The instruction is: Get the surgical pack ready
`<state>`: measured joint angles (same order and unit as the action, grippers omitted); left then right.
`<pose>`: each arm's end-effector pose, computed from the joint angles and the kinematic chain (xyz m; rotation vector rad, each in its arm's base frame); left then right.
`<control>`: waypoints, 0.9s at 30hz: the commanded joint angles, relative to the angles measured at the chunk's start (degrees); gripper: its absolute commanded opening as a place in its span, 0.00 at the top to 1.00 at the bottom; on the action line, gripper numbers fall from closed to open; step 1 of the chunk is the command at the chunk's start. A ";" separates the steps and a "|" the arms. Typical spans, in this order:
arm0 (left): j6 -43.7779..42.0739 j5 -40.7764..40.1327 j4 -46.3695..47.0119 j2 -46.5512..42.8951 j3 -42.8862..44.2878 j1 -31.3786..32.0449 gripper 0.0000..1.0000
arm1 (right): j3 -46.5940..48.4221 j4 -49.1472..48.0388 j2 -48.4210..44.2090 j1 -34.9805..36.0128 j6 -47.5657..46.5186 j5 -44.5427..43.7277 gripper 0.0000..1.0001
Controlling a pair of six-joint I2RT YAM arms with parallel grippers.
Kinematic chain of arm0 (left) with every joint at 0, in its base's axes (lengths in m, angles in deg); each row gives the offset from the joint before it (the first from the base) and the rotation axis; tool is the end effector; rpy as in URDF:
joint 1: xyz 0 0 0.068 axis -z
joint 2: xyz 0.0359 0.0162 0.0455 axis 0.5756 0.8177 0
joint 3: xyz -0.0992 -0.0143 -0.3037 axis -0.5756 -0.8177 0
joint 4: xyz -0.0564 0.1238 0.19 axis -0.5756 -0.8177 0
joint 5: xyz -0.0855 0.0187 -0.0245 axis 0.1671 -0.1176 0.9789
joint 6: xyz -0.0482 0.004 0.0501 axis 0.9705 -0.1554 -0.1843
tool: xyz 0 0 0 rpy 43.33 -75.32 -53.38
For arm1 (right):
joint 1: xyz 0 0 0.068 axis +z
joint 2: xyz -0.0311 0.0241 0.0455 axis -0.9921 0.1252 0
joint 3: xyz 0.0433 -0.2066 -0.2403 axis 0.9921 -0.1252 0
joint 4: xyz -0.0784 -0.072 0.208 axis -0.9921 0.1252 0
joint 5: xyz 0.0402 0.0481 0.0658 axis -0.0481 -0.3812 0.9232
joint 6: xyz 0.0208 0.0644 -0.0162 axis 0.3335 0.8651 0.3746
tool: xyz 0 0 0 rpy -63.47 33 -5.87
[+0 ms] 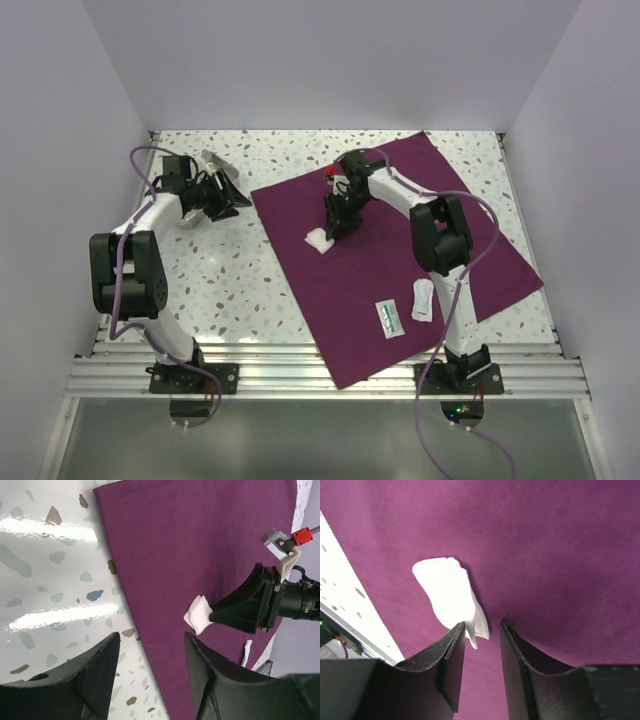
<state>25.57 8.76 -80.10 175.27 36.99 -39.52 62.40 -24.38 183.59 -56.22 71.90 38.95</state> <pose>0.3604 -0.0045 0.2657 -0.4733 2.4101 -0.9348 0.4254 0.2407 0.1825 -0.4517 2.9033 0.7776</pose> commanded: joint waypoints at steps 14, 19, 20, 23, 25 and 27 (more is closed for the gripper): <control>1.73 3.03 3.87 -2.08 -1.74 0.25 0.42 | -1.24 -2.90 -1.11 1.27 2.71 4.32 0.79; 2.87 5.39 5.62 -2.52 -3.15 0.34 0.41 | 0.60 -2.11 -1.72 1.18 3.15 4.24 0.94; 4.01 5.75 6.50 -2.78 -4.20 0.60 0.41 | 1.74 -1.49 -1.90 1.18 3.68 4.32 0.97; 9.10 7.15 11.76 -5.06 -7.98 1.13 0.39 | 3.85 -0.61 -2.95 0.92 5.78 5.28 1.00; 13.48 8.21 17.13 -6.21 -11.22 1.92 0.37 | 4.91 -0.61 -4.00 0.48 7.19 6.08 1.00; 15.96 9.26 22.74 -7.53 -12.90 2.45 0.36 | 5.00 -1.22 -5.93 0.22 9.65 7.57 1.00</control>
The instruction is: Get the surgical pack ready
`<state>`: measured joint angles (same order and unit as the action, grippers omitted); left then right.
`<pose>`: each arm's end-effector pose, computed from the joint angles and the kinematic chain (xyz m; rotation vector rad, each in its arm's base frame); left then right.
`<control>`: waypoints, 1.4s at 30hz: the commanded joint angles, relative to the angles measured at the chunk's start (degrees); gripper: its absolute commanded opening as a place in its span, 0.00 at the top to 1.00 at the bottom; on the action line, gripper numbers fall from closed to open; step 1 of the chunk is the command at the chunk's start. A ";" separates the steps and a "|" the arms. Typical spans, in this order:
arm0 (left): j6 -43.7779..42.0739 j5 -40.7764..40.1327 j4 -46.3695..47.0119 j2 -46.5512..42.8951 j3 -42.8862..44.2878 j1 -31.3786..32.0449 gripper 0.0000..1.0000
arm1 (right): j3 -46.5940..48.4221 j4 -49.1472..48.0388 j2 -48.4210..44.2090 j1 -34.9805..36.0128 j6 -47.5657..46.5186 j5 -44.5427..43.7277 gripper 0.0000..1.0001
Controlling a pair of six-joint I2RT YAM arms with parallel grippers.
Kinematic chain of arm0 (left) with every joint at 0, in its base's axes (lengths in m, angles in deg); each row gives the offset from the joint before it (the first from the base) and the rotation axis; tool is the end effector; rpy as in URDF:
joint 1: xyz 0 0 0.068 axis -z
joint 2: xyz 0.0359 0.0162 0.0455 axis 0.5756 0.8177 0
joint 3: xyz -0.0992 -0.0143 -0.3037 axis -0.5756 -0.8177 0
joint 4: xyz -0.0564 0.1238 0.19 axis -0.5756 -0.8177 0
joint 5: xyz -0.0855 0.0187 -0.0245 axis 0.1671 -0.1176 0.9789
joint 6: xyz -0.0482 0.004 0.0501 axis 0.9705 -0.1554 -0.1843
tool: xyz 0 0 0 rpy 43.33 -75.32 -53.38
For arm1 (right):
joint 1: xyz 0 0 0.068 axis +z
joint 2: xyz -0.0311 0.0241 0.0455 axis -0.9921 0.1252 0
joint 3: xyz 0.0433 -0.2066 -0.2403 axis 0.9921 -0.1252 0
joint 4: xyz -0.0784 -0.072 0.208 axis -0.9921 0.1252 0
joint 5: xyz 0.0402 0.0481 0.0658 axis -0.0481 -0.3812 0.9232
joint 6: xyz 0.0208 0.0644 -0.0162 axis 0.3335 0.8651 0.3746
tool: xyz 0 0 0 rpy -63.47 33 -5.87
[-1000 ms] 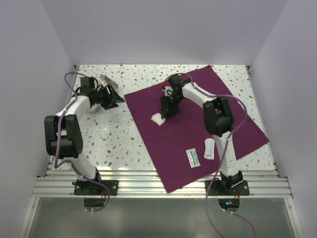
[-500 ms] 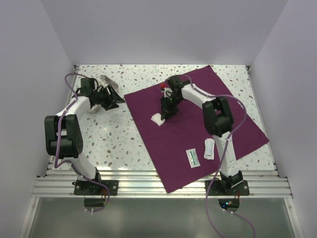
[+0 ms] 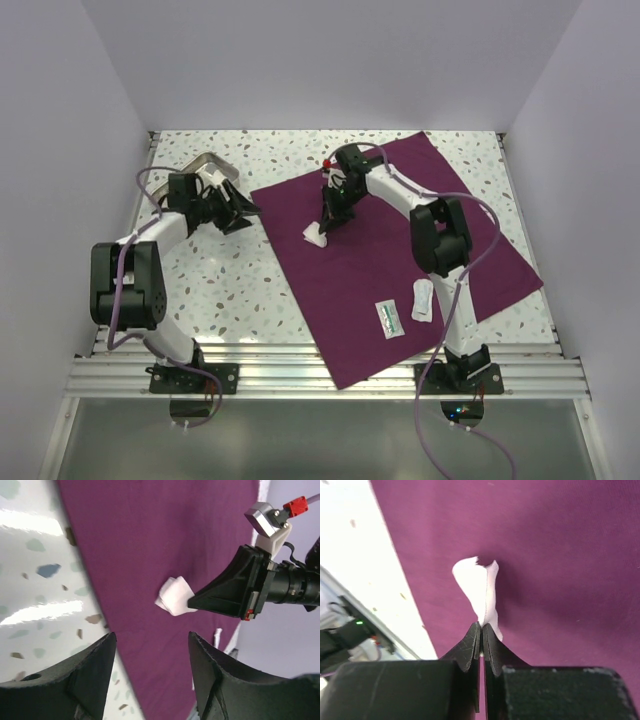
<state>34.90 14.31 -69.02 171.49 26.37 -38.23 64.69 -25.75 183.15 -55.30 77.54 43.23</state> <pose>0.3352 -0.0183 0.2515 -0.5505 2.3537 -1.1290 0.4265 0.2543 0.1993 -0.3709 2.8685 0.9193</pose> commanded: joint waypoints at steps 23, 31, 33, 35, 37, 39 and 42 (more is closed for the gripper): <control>38.63 -1.91 42.80 -4.54 -13.36 14.43 0.30 | -7.05 -19.79 -16.93 -0.61 27.30 13.22 1.00; 39.68 -1.12 42.71 -2.26 -12.57 14.69 0.30 | -7.84 -22.08 -17.63 -0.52 29.59 13.31 1.00; 39.60 -0.77 42.27 -2.08 -12.05 14.69 0.30 | -7.84 -22.35 -17.81 -0.44 29.77 13.22 1.00; 38.72 -0.59 40.70 -1.64 -11.34 14.69 0.30 | -7.67 -22.17 -17.81 -0.35 29.77 12.87 1.00; 38.37 -0.77 40.25 -1.46 -10.81 14.69 0.30 | -7.75 -22.35 -17.90 -0.44 30.12 13.13 1.00; 38.98 -0.68 41.30 -0.41 -10.46 14.78 0.30 | -8.37 -22.87 -18.16 -0.09 30.38 13.31 1.00; 39.68 -0.76 41.92 0.99 -8.97 14.96 0.30 | -9.16 -23.66 -18.25 0.35 30.91 13.66 1.00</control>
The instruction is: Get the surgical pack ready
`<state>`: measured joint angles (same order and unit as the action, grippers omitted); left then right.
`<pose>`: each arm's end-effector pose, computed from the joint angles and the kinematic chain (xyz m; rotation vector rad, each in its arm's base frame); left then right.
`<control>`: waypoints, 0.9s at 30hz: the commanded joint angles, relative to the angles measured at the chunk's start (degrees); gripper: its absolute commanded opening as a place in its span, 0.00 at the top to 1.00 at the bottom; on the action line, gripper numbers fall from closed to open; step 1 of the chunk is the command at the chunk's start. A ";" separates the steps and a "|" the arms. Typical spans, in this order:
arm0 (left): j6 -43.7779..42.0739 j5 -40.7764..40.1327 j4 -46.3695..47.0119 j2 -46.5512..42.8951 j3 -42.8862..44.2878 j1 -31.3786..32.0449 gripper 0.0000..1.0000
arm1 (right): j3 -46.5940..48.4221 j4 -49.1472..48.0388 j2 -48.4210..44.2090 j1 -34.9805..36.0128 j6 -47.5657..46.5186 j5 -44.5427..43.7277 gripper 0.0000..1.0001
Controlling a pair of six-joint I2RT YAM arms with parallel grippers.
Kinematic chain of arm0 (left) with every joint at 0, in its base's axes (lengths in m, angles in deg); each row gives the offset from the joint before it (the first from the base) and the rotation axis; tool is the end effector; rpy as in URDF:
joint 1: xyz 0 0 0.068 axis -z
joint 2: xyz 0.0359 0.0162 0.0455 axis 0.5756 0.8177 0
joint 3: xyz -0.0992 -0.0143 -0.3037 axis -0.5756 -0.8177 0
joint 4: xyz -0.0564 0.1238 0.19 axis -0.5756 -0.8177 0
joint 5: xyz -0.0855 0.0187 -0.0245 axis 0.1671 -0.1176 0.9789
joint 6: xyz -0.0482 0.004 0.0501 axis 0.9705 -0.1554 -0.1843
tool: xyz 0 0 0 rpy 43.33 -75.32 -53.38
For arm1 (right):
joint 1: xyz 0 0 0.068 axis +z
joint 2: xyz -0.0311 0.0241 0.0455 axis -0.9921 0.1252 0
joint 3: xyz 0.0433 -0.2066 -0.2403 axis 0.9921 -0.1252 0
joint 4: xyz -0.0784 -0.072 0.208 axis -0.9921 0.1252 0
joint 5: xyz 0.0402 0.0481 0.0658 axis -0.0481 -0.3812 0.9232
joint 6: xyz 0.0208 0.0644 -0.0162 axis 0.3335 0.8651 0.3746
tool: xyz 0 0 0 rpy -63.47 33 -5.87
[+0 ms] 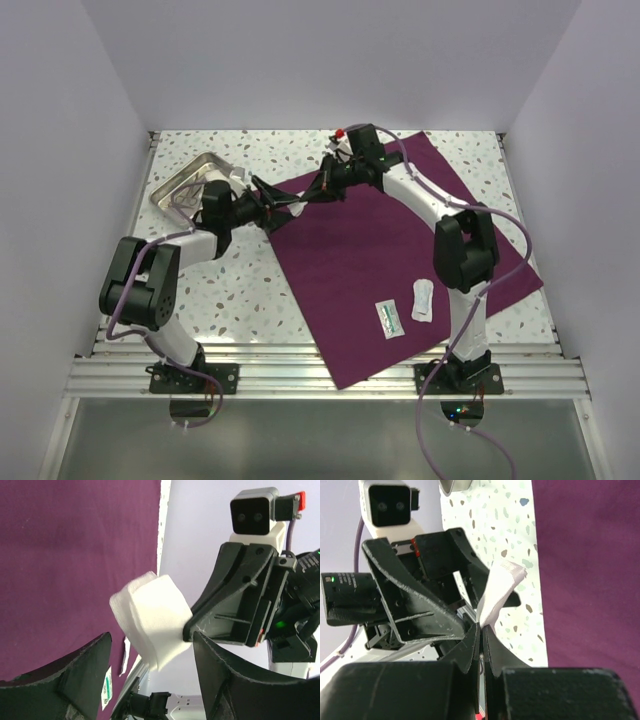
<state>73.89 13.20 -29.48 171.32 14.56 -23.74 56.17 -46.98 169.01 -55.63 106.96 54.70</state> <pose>0.3276 -0.1023 0.2598 -0.7326 2.0765 -1.6278 0.4079 0.2518 0.3020 0.0384 2.5760 1.4391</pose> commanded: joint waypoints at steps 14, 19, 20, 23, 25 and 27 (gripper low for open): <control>3.33 1.31 5.90 2.76 2.49 0.55 0.56 | -4.15 -4.73 -4.46 1.30 2.37 2.72 1.00; 3.15 1.84 6.51 2.84 1.35 0.38 0.76 | -2.92 -3.06 -3.67 1.30 1.06 2.28 1.00; 3.15 1.84 6.60 2.93 1.17 0.29 0.78 | -2.84 -2.80 -3.58 1.30 0.88 2.36 1.00; 2.89 2.28 6.69 3.10 1.08 -0.14 0.89 | -2.49 -2.09 -3.32 1.21 0.44 2.19 1.00; 2.01 2.81 6.16 3.37 1.25 -0.59 1.00 | -1.35 1.14 -2.79 1.21 -1.48 0.97 0.92; 0.00 3.42 5.37 3.55 1.69 -1.99 1.00 | 1.98 7.27 -2.00 1.12 -5.77 -0.79 0.73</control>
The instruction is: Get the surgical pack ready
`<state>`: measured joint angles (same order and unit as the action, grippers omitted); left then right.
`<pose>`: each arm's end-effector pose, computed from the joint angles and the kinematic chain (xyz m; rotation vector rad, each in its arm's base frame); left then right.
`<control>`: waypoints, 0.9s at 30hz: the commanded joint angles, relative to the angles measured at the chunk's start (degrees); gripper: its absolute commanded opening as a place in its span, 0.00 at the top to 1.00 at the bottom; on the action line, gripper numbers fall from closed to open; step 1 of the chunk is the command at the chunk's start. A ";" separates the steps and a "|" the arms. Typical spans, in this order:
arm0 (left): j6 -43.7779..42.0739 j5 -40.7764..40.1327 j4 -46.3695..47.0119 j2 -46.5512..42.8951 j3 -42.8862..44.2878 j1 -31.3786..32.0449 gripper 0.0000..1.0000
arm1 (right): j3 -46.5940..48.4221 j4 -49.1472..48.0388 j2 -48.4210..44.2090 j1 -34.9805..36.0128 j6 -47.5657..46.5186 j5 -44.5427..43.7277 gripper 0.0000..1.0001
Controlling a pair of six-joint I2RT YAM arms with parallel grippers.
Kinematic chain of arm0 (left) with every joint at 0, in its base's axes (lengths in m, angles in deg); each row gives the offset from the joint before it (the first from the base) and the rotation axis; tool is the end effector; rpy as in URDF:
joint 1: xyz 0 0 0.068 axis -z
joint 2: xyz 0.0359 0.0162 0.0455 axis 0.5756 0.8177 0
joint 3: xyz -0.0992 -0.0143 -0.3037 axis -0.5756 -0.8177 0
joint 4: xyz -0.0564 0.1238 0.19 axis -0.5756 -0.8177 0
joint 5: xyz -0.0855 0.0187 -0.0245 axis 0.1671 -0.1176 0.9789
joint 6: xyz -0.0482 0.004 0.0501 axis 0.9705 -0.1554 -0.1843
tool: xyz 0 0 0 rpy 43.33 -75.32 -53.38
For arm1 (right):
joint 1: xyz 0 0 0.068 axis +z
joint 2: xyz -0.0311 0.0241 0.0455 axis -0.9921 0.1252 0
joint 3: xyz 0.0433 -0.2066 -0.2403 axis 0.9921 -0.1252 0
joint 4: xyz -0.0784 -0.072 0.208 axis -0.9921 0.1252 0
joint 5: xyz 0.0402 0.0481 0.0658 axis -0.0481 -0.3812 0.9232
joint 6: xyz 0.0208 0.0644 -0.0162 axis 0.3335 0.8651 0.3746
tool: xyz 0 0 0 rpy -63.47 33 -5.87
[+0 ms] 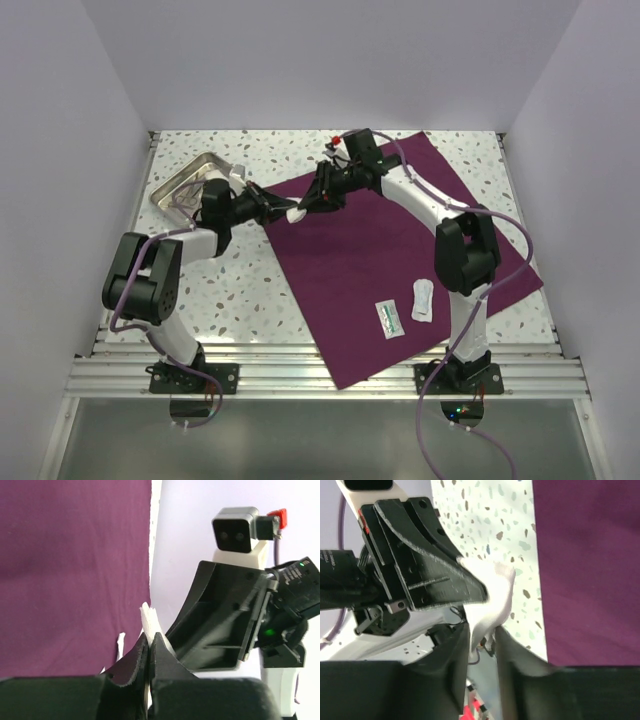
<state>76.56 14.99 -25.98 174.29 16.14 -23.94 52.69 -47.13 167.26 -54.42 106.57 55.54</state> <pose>0.3406 -0.1051 0.2581 -0.7338 2.0586 -1.6869 0.3922 0.2555 0.2978 0.0093 2.6116 1.4529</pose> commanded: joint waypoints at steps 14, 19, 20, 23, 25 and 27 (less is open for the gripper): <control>-30.27 3.65 -24.05 8.38 21.37 -23.83 1.00 | 4.34 21.70 -2.71 -4.65 -19.20 -11.21 0.41; -31.51 2.34 -23.81 15.42 25.78 -28.42 1.00 | 3.10 22.49 -4.03 -6.67 -20.79 -11.38 0.41; -31.16 2.34 -23.10 16.38 26.48 -29.12 1.00 | 2.67 22.58 -4.20 -7.02 -21.05 -11.47 0.41; -31.68 1.03 -23.61 19.81 29.29 -29.83 1.00 | 1.35 23.02 -5.17 -8.43 -21.75 -11.48 0.41; -32.47 0.06 -24.66 21.66 30.53 -29.92 1.00 | 0.29 22.93 -6.05 -9.48 -22.11 -11.56 0.40; -33.70 -0.74 -27.03 23.76 32.90 -30.10 1.00 | -1.46 23.02 -6.75 -10.27 -22.46 -11.74 0.40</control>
<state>46.16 15.47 -51.21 196.71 44.60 -53.86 52.74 -25.51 165.12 -63.36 85.93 44.78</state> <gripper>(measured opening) 0.015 0.594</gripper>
